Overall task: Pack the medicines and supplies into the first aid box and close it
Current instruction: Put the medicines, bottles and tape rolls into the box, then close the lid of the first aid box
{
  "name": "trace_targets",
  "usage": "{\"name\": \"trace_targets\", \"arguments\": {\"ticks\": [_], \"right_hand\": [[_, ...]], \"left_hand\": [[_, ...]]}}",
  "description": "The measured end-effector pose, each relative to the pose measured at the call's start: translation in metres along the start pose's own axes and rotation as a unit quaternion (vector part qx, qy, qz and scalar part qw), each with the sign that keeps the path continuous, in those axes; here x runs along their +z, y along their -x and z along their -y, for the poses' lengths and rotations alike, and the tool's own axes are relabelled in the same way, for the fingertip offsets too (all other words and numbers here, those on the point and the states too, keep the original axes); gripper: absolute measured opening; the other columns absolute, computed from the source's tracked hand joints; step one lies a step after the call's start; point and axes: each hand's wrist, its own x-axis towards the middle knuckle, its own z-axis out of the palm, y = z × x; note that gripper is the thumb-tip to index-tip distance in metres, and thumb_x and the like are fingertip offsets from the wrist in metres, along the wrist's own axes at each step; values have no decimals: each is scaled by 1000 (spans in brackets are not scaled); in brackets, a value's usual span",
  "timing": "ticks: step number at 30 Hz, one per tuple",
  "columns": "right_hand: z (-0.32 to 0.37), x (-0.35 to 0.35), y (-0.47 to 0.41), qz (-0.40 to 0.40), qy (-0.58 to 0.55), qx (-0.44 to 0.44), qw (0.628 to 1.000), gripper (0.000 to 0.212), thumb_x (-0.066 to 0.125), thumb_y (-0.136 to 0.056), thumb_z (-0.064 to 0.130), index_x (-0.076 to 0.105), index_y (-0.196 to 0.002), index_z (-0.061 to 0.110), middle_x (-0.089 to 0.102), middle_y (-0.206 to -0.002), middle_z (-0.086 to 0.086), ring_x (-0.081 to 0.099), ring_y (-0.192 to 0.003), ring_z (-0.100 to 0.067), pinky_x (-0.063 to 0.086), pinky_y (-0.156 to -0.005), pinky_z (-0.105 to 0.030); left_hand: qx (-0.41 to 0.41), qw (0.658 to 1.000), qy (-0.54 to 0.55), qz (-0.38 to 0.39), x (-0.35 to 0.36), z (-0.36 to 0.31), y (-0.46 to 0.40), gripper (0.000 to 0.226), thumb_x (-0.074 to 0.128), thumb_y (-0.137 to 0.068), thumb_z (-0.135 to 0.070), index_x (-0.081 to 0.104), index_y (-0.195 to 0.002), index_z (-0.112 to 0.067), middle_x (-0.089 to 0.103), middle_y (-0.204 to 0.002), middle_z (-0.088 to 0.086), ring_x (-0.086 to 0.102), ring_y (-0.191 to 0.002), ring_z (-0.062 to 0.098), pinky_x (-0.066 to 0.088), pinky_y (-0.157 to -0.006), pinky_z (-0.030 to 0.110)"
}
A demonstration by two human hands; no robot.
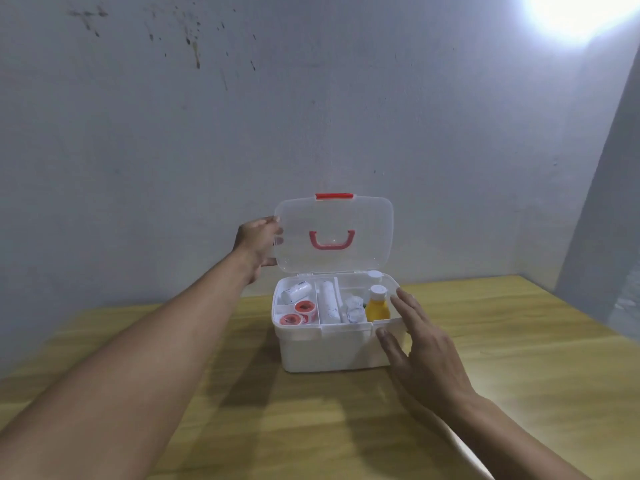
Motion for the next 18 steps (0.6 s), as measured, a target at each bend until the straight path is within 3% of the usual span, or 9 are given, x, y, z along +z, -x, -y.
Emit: {"name": "trace_targets", "arguments": {"ticks": [5,8,10,14,16,18], "right_hand": [[4,-10,-10,-28,-72,50,996,57,71,-85,28,50,-136,15,57,-137,0,53,-124,-18,41,-98,-25],[11,-13,-26,-94,-127,114,981,43,64,-87,37,59,-125,16,68,-115,1,61,-109,-19,50,-92,-39],[13,-18,-38,-112,-187,165,962,36,63,-90,30,61,-122,14,71,-103,2,65,-98,-17,52,-88,-43],[35,-42,-34,-71,-381,238,890,29,62,-92,18,56,-119,11,73,-95,-7,68,-74,-18,51,-62,-34],[39,-40,-33,-65,-368,254,892,25,64,-90,17,56,-112,11,74,-86,-8,65,-67,-19,49,-57,-33],[39,-38,-32,-83,-227,265,933,20,66,-85,21,61,-102,14,70,-74,-4,63,-68,-21,49,-63,-34]], "left_hand": [[24,1000,2,11,-13,7,23,36,44,-96,-42,66,-106,-14,66,-116,6,61,-109,20,48,-96,48],[47,998,0,38,-17,15,38,31,46,-98,-36,63,-113,-15,64,-119,2,58,-112,16,46,-97,41],[53,997,-22,58,-19,23,46,40,48,-97,-33,58,-128,-8,60,-127,-1,53,-119,14,42,-104,38],[79,993,-44,73,-31,31,79,45,52,-95,-30,54,-133,-6,57,-136,1,52,-125,13,38,-107,30],[88,991,-61,78,-30,35,83,44,53,-95,-27,54,-133,-5,57,-133,0,52,-122,11,38,-104,26],[90,989,-76,90,-28,42,84,42,54,-95,-25,56,-132,-5,58,-134,2,52,-124,12,37,-106,26]]}}
